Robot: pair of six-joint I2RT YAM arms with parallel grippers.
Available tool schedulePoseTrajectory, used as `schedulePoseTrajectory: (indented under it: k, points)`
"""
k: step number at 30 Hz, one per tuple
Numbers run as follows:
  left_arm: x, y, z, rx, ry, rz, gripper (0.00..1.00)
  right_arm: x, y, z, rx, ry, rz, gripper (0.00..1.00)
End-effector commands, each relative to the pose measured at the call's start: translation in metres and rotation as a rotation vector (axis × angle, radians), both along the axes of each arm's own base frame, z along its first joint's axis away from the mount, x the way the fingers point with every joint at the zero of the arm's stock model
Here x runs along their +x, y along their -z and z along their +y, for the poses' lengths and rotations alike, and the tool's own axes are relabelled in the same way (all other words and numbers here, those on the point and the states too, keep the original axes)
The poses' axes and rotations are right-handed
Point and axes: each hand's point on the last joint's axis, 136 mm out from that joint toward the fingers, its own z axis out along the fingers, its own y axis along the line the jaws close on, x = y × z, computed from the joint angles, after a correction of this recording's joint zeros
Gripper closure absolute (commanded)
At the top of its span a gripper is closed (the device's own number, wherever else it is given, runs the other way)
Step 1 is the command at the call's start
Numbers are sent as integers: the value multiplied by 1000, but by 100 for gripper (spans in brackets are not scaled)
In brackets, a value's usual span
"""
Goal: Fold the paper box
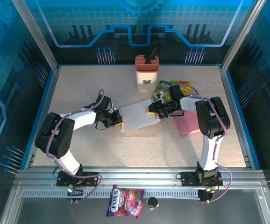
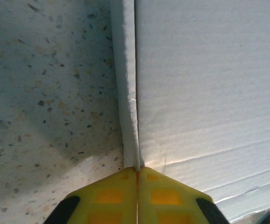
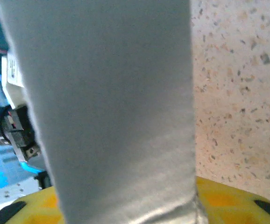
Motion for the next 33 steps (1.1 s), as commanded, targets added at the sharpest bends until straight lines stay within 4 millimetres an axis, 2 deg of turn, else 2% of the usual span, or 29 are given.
schedulePoseTrajectory:
  k: [1,2,3,5,7,9,10,13,16,21,27,28,33]
  points:
    - [-10,-10,23,104,-10,-33,79,-4,-22,4,53,46,45,59]
    - [-6,-26,22,108,6,-102,74,-7,-21,1,50,67,77,61]
    - [-3,-50,16,103,41,-206,69,-9,-23,-2,50,96,113,63]
    - [-4,-97,2,105,132,-426,50,-14,-28,-8,60,152,182,65]
    - [-21,-143,-24,77,304,-655,38,-21,-35,-13,71,207,257,67]
    - [-41,-165,-42,79,441,-784,24,-32,-38,-15,74,239,375,67]
    - [-50,-170,-48,89,503,-812,22,-37,-41,-16,76,252,437,67]
    - [-81,-164,-64,164,732,-820,21,-55,-49,-19,70,293,613,67]
    - [-98,-144,-69,337,917,-816,21,-71,-56,-24,52,355,746,67]
    - [-89,-125,-66,542,1047,-851,15,-94,-64,-28,14,389,893,68]
    - [-86,-104,-72,609,1159,-826,15,-105,-66,-28,3,413,991,67]
    - [-83,-100,-70,630,1161,-821,15,-114,-59,-28,-11,415,1032,68]
    - [-76,-96,-75,647,1177,-840,16,-128,-53,-28,-20,437,1110,68]
